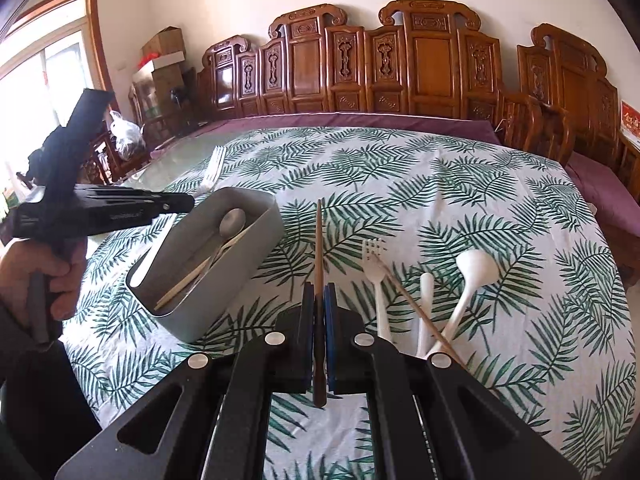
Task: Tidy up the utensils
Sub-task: 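Carry the metal fork into the grey tray and open the left tool while the right tool holds the chopstick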
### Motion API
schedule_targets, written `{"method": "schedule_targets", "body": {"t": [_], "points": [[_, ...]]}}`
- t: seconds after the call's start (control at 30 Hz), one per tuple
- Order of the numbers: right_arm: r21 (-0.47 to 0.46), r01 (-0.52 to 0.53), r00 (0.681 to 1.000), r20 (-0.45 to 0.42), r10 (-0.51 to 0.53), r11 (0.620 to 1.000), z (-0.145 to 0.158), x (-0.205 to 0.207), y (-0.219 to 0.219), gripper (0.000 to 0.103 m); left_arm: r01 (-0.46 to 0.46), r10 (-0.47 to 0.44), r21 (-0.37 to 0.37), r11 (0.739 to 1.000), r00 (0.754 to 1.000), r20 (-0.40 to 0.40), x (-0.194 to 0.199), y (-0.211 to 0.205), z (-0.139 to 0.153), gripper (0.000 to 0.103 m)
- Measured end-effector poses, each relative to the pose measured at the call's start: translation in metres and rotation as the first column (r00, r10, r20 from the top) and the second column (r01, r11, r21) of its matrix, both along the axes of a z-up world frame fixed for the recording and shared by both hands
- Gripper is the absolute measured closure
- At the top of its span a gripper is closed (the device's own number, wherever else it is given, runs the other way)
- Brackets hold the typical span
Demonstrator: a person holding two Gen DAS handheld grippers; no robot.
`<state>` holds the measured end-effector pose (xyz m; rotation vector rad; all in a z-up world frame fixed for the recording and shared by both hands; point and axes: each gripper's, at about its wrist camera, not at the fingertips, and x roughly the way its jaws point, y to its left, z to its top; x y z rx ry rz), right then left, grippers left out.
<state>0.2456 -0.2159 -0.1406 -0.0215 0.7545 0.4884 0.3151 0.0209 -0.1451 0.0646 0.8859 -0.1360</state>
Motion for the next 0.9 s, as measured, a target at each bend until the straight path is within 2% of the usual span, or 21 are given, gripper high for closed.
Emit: {"method": "schedule_targets", "body": {"t": [0.43,0.9], "points": [[-0.008,-0.014,0.999,-0.031,0.014,1.000,-0.008,-0.002,0.023,0.097,-0.046,0.044,-0.025,0.999,0.997,-0.058,0.009,0.026,-0.045,0.097],[-0.050,-0.013,1.000,-0.026,0.012,0.999,0.006,-0.005,0.056,0.097,-0.046,0.037,-0.090,0.995,0.995,-0.092,0.011,0.038,-0.056,0.097]]}}
